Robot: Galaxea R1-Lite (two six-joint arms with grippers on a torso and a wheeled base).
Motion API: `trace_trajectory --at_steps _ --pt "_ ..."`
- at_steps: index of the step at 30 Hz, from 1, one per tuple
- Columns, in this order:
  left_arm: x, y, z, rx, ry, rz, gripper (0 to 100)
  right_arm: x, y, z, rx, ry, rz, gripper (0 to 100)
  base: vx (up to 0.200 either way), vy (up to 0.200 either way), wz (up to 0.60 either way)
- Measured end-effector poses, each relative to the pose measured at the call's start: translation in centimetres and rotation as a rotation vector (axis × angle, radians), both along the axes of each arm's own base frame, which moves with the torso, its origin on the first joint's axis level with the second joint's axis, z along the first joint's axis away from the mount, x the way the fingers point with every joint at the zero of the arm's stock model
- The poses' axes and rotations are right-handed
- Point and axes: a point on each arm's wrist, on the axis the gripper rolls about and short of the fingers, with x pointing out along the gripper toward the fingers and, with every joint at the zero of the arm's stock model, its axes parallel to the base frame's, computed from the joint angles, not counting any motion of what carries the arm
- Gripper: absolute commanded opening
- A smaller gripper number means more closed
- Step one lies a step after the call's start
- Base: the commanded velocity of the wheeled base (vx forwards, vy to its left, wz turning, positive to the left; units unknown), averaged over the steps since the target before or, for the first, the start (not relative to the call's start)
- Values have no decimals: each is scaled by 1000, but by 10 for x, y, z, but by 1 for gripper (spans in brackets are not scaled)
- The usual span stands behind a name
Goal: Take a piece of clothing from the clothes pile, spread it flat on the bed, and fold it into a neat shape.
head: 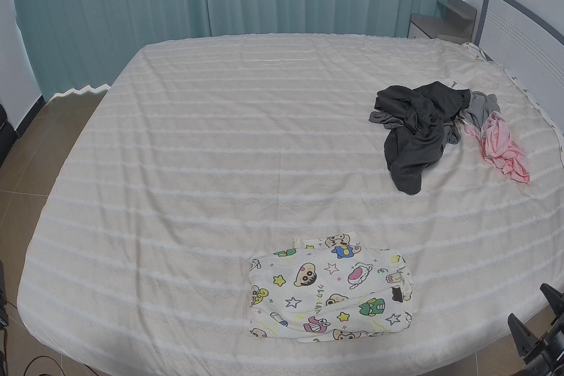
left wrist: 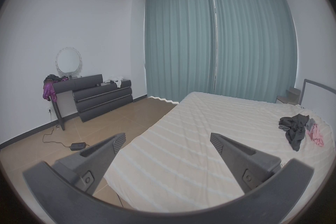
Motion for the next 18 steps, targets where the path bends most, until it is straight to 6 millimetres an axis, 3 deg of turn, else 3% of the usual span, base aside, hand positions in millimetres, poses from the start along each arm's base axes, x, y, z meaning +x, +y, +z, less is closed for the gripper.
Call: trace_trajectory --at_steps 3,8,13,18 --pt "-2 -2 -23 23 -19 -53 100 -9 0 -4 -20 -73 -3 100 0 0 0" --pt "-1 -9 -52 24 -3 -303 100 -16 0 -8 -50 -133 -8 100 0 0 0" --pt "-2 -11 -69 48 17 -486 100 -19 0 -10 -63 -151 -11 100 0 0 0" --pt "-6 -11 -78 88 8 -536 100 -20 0 -11 -58 -153 -11 100 0 0 0"
